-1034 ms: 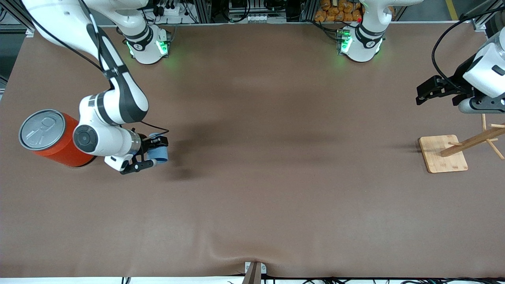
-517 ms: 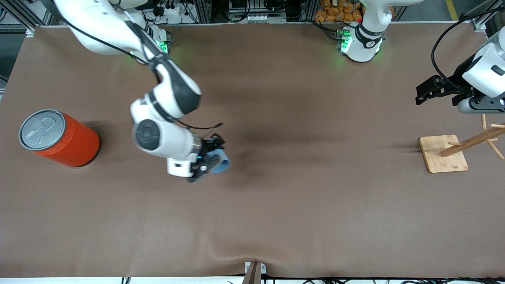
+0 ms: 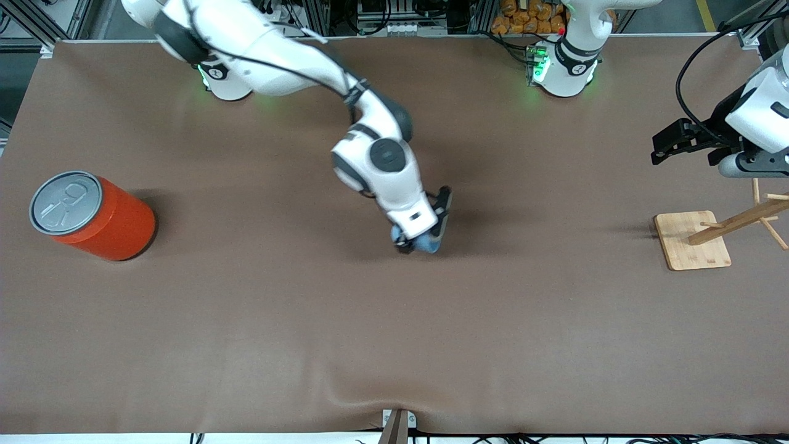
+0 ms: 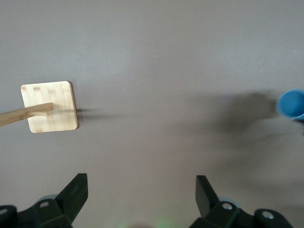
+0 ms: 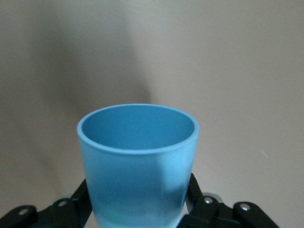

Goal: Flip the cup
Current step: 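Hold the cup upright with the right gripper while the left gripper approaches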

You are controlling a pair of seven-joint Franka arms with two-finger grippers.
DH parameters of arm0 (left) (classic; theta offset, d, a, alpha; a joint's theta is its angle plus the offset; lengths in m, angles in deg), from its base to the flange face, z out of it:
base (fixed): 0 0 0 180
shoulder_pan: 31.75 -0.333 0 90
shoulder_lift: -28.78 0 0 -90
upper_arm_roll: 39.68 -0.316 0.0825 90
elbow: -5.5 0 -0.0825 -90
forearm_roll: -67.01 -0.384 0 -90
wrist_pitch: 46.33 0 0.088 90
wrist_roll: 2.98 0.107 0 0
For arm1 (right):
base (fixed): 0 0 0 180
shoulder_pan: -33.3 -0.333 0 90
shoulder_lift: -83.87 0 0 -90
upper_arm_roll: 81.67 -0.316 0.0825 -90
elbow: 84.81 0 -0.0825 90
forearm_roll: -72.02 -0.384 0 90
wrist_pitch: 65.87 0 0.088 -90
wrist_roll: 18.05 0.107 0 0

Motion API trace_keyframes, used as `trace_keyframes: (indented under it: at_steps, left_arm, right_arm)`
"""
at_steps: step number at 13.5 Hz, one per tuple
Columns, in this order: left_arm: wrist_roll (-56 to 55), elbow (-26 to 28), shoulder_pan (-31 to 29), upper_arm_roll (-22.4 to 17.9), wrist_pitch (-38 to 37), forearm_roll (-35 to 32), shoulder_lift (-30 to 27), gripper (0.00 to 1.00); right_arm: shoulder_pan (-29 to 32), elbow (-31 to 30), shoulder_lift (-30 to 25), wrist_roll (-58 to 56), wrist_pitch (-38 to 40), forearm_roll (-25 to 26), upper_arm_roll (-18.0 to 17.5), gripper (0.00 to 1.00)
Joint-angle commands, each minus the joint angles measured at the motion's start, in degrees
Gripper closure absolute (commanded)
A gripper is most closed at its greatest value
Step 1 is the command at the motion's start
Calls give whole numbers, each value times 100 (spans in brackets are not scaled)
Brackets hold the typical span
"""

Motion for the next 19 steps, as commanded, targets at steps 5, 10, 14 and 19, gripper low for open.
trace_keyframes:
  at_steps: [5,10,14,19]
  left_arm:
    - [-45,-22,-471,-230,386,-19,658,0]
    - [-150,-30,-745,-222,789,670,1484,0]
    - [-230,-276,-772,-170,1176,1755,2311,0]
    - [-133,-145,-816,-151,1433,3505,2805,0]
  right_arm:
    - [-1089,556,499,29,244,541,692,100]
    - [-1134,855,860,239,147,541,693,100]
    - [-1143,855,904,310,103,541,693,72]
    - [-1116,846,834,337,199,524,684,0]
